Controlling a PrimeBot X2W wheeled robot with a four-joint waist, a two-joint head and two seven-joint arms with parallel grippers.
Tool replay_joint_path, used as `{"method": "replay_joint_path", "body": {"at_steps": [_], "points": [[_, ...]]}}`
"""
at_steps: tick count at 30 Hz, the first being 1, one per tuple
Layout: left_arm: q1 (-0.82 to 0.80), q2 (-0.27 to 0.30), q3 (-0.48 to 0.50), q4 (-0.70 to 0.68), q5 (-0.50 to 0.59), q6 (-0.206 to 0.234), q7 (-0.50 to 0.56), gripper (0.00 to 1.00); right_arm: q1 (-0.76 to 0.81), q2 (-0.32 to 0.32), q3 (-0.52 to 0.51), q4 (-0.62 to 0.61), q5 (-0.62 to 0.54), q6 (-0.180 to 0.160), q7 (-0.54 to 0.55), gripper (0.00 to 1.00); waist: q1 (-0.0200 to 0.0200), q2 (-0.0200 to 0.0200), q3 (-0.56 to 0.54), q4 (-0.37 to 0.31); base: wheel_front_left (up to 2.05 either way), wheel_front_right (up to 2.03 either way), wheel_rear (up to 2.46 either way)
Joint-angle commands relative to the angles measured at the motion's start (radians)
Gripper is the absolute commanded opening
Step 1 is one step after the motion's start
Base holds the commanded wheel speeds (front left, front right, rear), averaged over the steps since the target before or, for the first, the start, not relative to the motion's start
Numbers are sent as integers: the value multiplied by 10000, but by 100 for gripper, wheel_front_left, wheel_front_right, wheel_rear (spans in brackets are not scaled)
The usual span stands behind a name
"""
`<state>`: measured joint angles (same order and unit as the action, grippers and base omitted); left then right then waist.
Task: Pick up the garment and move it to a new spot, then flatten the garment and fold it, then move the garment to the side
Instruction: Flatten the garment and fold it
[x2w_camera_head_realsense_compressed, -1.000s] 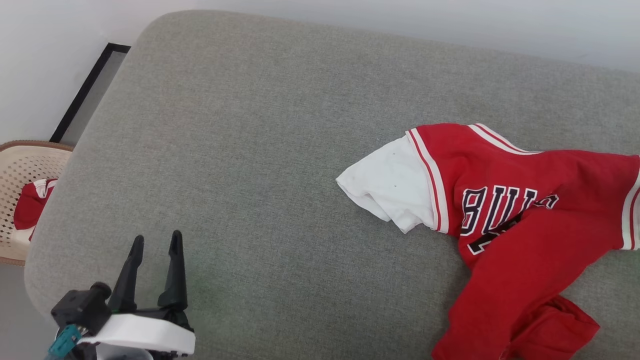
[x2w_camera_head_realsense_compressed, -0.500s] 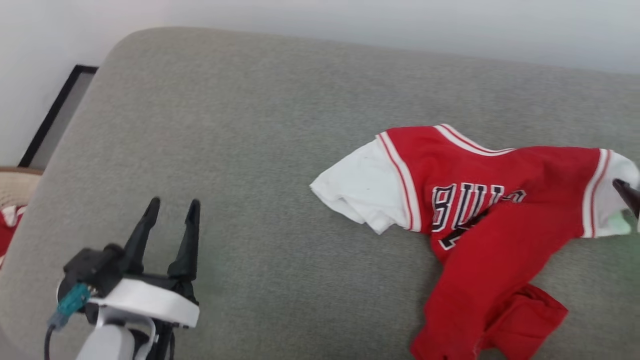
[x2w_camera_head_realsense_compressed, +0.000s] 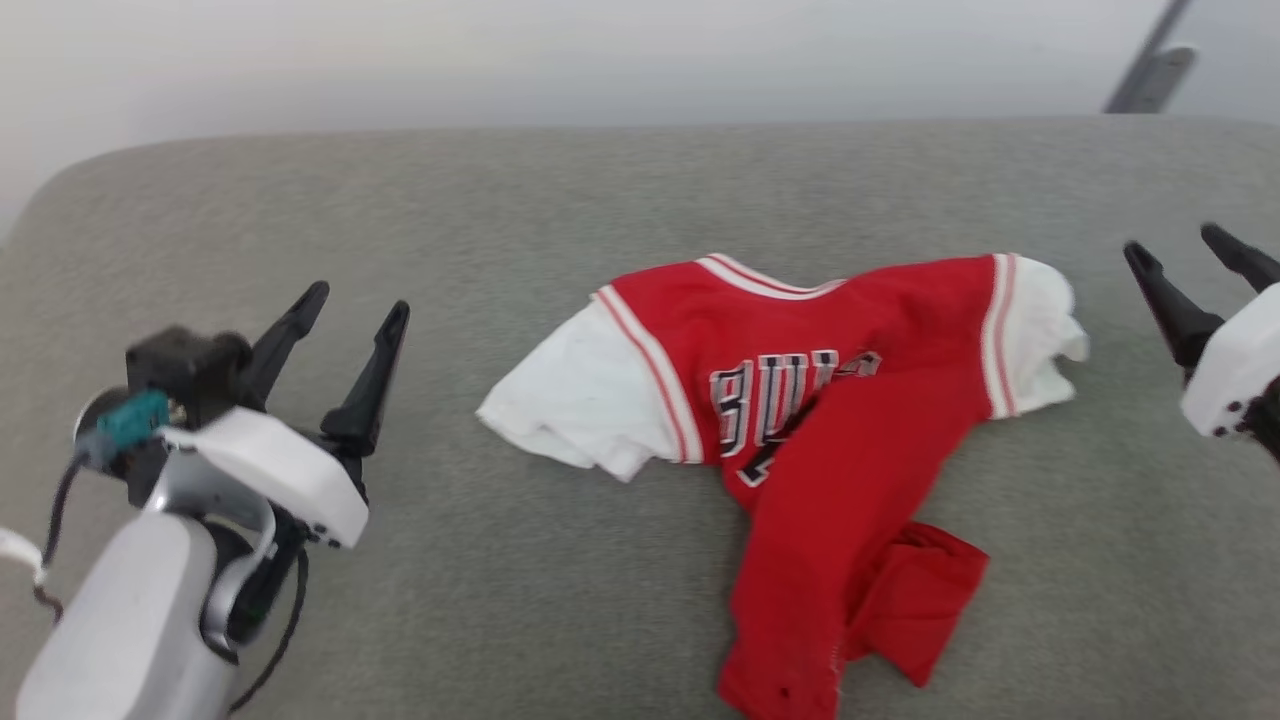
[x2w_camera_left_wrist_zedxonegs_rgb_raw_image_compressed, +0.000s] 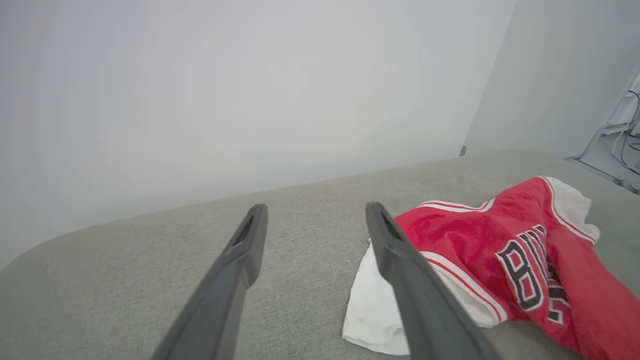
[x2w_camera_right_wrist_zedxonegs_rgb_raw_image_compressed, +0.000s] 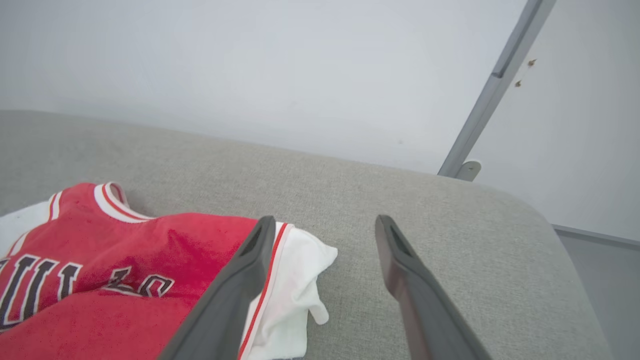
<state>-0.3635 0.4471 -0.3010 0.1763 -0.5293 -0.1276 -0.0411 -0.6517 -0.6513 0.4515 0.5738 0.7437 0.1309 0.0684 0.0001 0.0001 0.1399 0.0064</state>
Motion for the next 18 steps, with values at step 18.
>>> {"method": "replay_joint_path", "body": {"at_steps": [18], "points": [[-3044, 615, -1548, 3254, -2325, 210, 6128, 100, 2660, 2751, -3073, -3876, -3468, -3, -1562, 100, -1, -1, 420, -2219, 0, 0, 0]]}}
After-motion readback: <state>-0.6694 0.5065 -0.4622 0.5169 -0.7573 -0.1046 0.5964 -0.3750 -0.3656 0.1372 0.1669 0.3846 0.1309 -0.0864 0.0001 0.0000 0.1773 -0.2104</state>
